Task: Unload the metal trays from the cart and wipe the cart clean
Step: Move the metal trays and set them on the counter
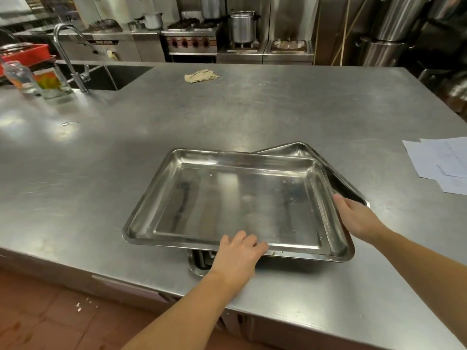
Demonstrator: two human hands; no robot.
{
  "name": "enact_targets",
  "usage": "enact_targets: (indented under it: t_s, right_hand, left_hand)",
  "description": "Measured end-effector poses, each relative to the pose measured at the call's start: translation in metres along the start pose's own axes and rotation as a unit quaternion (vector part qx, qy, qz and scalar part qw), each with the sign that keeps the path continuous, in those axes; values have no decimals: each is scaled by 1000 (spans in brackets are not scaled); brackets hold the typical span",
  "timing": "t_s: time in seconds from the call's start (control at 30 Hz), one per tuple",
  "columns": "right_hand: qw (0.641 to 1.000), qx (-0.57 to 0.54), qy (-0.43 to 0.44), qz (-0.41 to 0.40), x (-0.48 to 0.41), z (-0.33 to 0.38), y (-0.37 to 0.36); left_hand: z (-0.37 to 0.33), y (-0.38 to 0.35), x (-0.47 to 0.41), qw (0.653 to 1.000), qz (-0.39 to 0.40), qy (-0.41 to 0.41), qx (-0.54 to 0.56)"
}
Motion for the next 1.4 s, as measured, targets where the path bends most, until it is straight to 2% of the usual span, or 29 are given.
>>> enact_targets:
  t_s: [0.07,0.23,0.3,0.37,0.43,0.5,0.57,0.67,0.83,0.97,1.17,1.4]
  right_hand:
    - [998,61,10,-13,7,-3,5]
    - [996,76,-48,26,13,-12,10]
    - [992,115,-45,11,19,-12,14]
    - [981,186,11,-49,25,-4,22]
    - [956,257,115,-80,36,14,21]
    - [916,307,247,-74,56,36,7]
    - [887,319,333,-39,77,52,-10]
    - [866,354,352,38,93,59,-41]
    - [830,455,319,48,98,52,-71]
    - [844,437,306,44,92,46,-70]
    - [873,379,298,78,85,38,-70]
    - [881,360,287,113,82,38,-80]
  left_hand:
    - [-5,-2,-3,1000,5,3,-1]
    - [-21,10,-4,1000,-15,4,-9]
    - [-27,5,-6,1000,-7,-8,6]
    - [-29,-2,-10,1000,12,-3,14]
    - [-34,0,-14,1000,6,-2,14]
    - [-40,0,-19,1000,2,-2,18]
    - [-46,0,-23,1000,-4,-1,17]
    - [-55,-4,-30,1000,-7,0,22]
    - [-61,-15,-30,999,-9,-13,31]
    - [-40,-3,-26,997,5,-8,71]
    - [14,-4,-3,997,71,20,16]
    - [26,-11,3,995,93,43,4]
Point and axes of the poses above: each hand's wrist, its own x-axis away from the middle knuckle, its own y-axis out of the back of the hand, z = x × y, the point moved 9 cm from there along -x, towards the middle knuckle
